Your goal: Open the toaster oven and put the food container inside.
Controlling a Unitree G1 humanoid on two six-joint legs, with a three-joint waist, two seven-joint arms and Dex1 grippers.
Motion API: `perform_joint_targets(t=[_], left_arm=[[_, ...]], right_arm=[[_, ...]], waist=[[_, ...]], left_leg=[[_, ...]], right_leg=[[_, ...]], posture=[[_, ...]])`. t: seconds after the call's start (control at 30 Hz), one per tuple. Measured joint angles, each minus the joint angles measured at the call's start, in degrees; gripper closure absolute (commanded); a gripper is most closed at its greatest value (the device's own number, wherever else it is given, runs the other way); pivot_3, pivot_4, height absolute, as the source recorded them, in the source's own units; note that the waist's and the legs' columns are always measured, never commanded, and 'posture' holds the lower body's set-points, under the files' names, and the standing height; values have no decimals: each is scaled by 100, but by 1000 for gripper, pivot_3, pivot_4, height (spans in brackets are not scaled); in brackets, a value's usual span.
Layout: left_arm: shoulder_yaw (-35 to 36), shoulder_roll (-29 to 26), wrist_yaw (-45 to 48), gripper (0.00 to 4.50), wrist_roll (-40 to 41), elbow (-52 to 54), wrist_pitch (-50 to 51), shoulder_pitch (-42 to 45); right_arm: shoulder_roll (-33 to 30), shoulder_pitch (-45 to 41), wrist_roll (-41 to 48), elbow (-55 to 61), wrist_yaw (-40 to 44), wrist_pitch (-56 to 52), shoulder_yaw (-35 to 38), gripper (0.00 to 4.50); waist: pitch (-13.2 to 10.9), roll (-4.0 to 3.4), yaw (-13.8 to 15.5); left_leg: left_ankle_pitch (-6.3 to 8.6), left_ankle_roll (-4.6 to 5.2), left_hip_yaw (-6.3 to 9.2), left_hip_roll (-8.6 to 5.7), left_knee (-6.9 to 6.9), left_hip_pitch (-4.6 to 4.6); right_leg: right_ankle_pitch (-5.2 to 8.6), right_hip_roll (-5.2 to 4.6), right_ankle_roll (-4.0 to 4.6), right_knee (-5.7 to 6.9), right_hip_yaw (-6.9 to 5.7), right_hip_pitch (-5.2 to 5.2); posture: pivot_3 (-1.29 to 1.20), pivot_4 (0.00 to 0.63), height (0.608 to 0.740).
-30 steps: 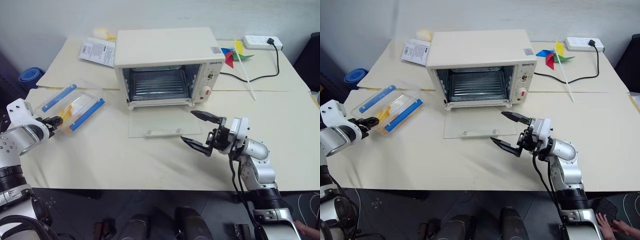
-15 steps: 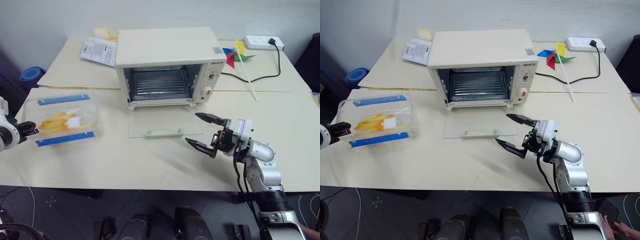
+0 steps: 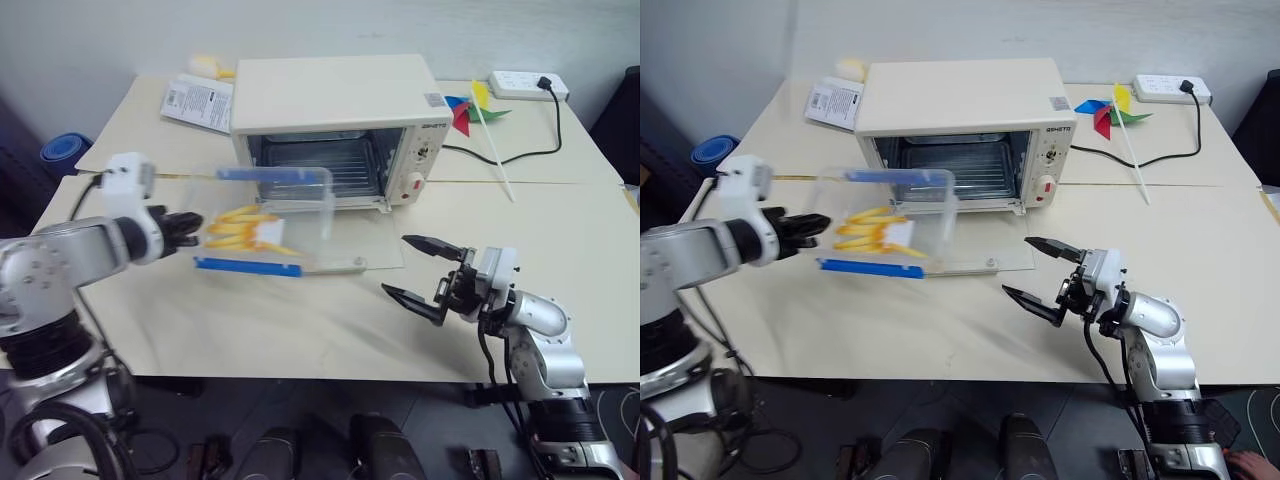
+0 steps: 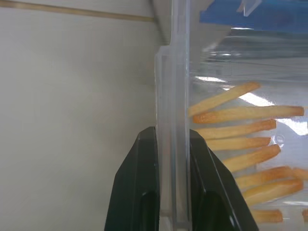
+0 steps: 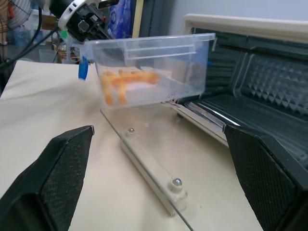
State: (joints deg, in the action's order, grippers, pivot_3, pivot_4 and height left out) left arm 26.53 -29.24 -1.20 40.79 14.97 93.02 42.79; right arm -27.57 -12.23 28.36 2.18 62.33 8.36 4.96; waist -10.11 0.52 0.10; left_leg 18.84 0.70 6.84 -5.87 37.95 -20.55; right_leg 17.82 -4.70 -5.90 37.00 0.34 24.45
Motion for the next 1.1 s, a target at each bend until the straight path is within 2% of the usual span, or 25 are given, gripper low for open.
perform_joint_targets(t=[0.07,0.2,0.27,0.3,0.5,0.53,0.6,0.63,0.7,0.77,0.83,0.93,1.0,1.07,1.1], left_arm=[[-153,417,-116,4238,-189,-20,-5,117],[-450,804,-178,4238,-549,-263,-268,187],[-526,899,-165,3515,-677,-375,-425,196],[-539,903,-146,3322,-732,-425,-518,213],[-427,1164,19,1450,-875,-760,-879,287],[-349,1161,118,1187,-854,-783,-992,307],[-268,974,511,1187,-706,-784,-1209,313],[-293,762,824,1187,-607,-759,-1330,260],[-410,42,1720,1148,-423,-636,-1757,-99],[-497,-794,2971,1555,-407,-622,-2625,-787],[-706,-1505,4287,2070,-657,-702,-3937,-1579],[-1209,-2153,5766,3012,-1143,-845,-5524,-2425],[-1427,-2108,6264,3650,-1239,-915,-6067,-2764],[-1641,-1807,6369,4313,-1234,-886,-6252,-2844],[-1744,-1560,6287,4500,-1229,-862,-6286,-2816]], right_arm=[[-15,98,-4,155,-124,-59,23,0],[-43,341,-12,437,-346,-131,53,0],[-43,418,-18,573,-447,-160,53,0],[-43,441,-20,641,-496,-179,53,0],[-137,650,20,1189,-773,-523,55,0],[-210,697,49,1318,-801,-666,55,0],[-346,762,106,1563,-864,-965,46,0],[-386,784,141,1678,-908,-1123,28,0],[-517,868,227,1948,-960,-1509,-54,411],[-711,923,242,2142,-1018,-1989,-228,969],[-790,877,202,2250,-1098,-2438,-527,1685],[-788,689,21,2242,-1192,-2867,-993,2709],[-739,491,-149,2188,-1218,-2977,-1232,3406],[-579,176,-276,2011,-1275,-2995,-1382,4159],[-466,-44,-316,1857,-1272,-2991,-1434,4479]], waist=[[-1,3,-22],[-1,2,-26],[-1,2,-14],[0,2,-10],[-1,3,40],[-1,3,37],[-1,3,22],[-1,3,9],[0,0,-53],[1,-1,-96],[1,-1,-96],[0,-6,-14],[-3,-9,77],[-3,-8,149],[-3,-8,163]], left_leg=[[1,-1,-9,3,1,0],[2,-6,-19,14,2,0],[2,-7,-19,16,5,0],[2,-7,-19,16,6,1],[3,-7,-19,14,9,0],[3,-7,-18,15,8,0],[4,-9,-19,17,6,0],[5,-11,-18,20,6,0],[9,-17,-29,31,0,4],[13,-24,-29,41,-5,13],[14,-28,-25,50,-5,14],[15,-27,-26,51,-3,13],[16,-19,-21,47,-1,11],[19,-12,-15,46,6,5],[21,-9,-14,45,9,3]], right_leg=[[0,4,0,-1,4,1],[0,13,0,1,6,6],[0,14,0,2,6,5],[0,13,0,2,6,5],[0,13,1,1,6,5],[0,13,1,1,6,5],[0,15,1,1,6,6],[0,16,1,2,5,6],[1,22,5,1,9,9],[3,29,23,0,11,9],[2,34,39,-6,7,7],[1,30,46,-16,8,-1],[0,26,46,-24,6,-6],[-5,26,43,-30,2,-10],[-8,27,41,-33,1,-10]], posture=[[0,150,740],[0,150,740],[0,150,740],[0,150,740],[0,150,740],[0,150,740],[0,150,740],[0,150,740],[0,150,740],[0,150,740],[0,150,740],[0,150,740],[0,150,740],[0,150,740],[0,150,740]])
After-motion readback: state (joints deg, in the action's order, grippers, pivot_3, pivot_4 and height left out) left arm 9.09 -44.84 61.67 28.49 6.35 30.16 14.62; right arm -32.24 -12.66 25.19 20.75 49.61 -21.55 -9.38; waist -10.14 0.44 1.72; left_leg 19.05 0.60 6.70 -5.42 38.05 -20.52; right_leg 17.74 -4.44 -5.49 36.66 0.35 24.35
